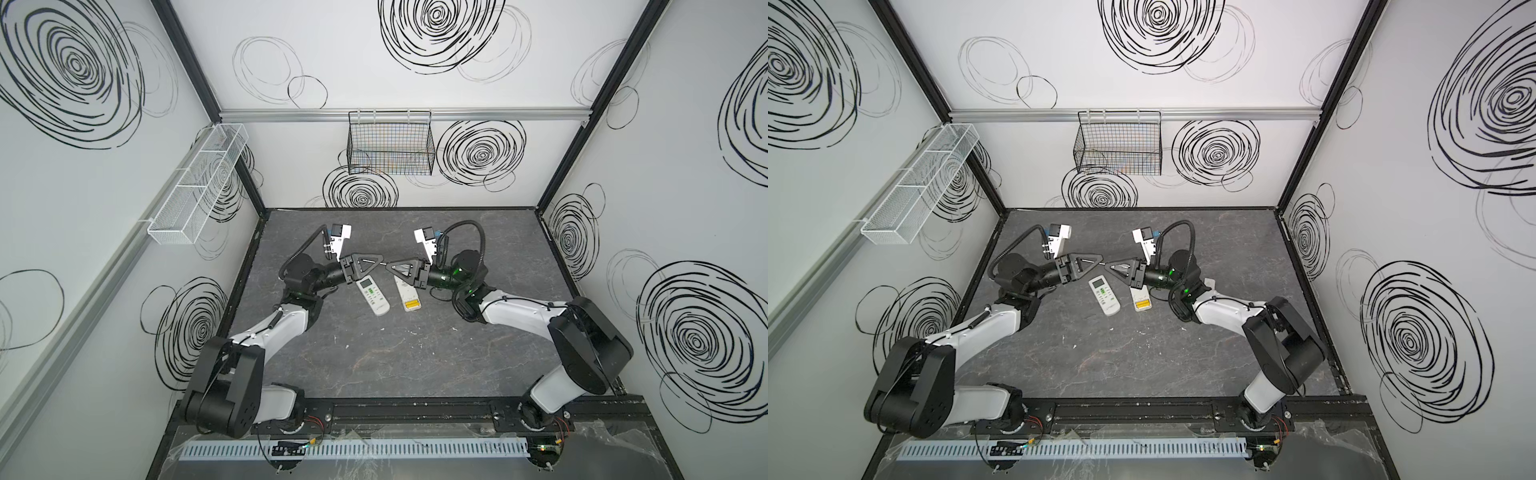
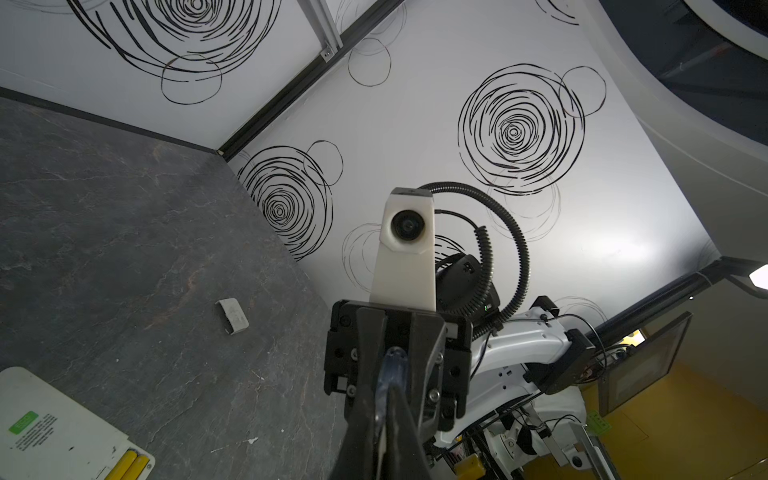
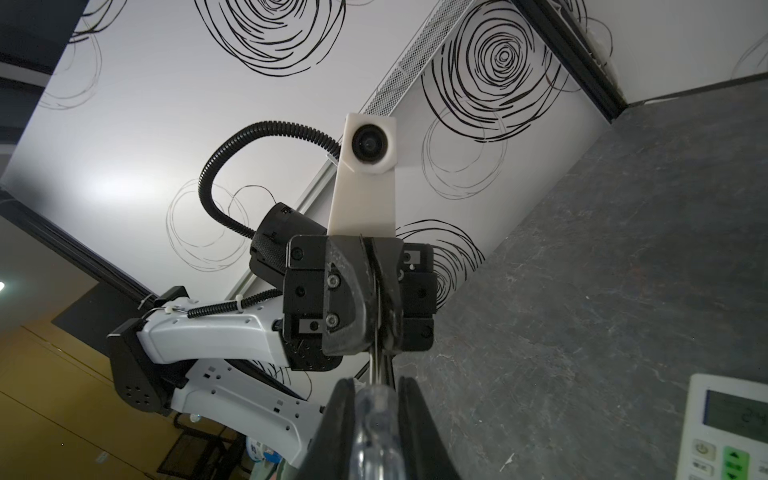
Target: Unload the batteries from the remote control
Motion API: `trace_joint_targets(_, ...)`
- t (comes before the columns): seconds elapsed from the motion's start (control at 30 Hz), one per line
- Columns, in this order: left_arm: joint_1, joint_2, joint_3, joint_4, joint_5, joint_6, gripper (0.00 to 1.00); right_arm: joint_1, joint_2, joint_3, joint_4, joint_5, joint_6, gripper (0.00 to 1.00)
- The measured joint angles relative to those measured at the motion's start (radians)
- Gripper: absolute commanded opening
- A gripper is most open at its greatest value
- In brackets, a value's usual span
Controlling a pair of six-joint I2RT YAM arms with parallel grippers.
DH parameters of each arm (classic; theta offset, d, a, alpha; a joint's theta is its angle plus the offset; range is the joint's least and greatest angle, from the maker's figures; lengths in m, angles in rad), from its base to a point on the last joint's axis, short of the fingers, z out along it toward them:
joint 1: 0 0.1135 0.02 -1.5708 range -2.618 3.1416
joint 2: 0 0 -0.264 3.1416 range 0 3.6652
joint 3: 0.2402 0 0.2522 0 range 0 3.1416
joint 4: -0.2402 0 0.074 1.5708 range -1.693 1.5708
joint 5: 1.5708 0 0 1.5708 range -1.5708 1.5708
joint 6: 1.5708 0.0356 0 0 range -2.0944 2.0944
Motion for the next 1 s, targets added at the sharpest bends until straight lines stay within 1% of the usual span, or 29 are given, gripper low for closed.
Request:
trace_joint_targets(0.1,-0.006,0.0,0.001,-0.016,0.009,0.013,0.46,-0.01,-0.002,-0.004,-0.006,0.011,-0.006,0.0)
trace_joint_targets(0.17,-0.007,0.0,0.008,-0.048,0.015,0.032,0.57,-0.027,-0.024,-0.022,-0.036,0.027,-0.029,0.0)
trace_joint_targets(0.3,0.006,0.001,0.033,-0.139,0.013,0.092,0.62,-0.076,-0.112,-0.058,-0.189,0.071,-0.126,0.0)
trace_joint_targets(0.33,0.014,0.001,0.047,-0.185,0.011,0.122,0.65,-0.088,-0.15,-0.066,-0.251,0.092,-0.163,0.0)
trace_joint_targets(0.4,0.027,0.001,0.092,-0.314,-0.008,0.206,0.73,-0.109,-0.221,-0.081,-0.362,0.135,-0.232,0.0)
trace_joint_targets(0.57,0.015,0.028,0.248,-0.705,-0.158,0.489,0.92,-0.15,-0.384,-0.142,-0.578,0.276,-0.391,0.0)
trace_joint_targets(0.67,-0.018,0.057,0.298,-0.845,-0.232,0.605,1.0,-0.167,-0.424,-0.17,-0.687,0.36,-0.454,0.0)
trace_joint_targets(0.73,-0.043,0.074,0.305,-0.905,-0.26,0.655,0.97,-0.192,-0.422,-0.189,-0.739,0.404,-0.482,0.0)
trace_joint_targets(0.83,-0.073,0.087,0.305,-0.978,-0.283,0.711,0.96,-0.264,-0.362,-0.203,-0.78,0.435,-0.499,0.0)
trace_joint_targets(0.93,-0.089,0.087,0.303,-1.012,-0.306,0.765,0.96,-0.327,-0.224,-0.173,-0.817,0.433,-0.515,0.0)
trace_joint_targets(1.0,-0.089,0.085,0.301,-1.032,-0.328,0.801,0.96,-0.341,-0.109,-0.116,-0.856,0.418,-0.533,0.0)
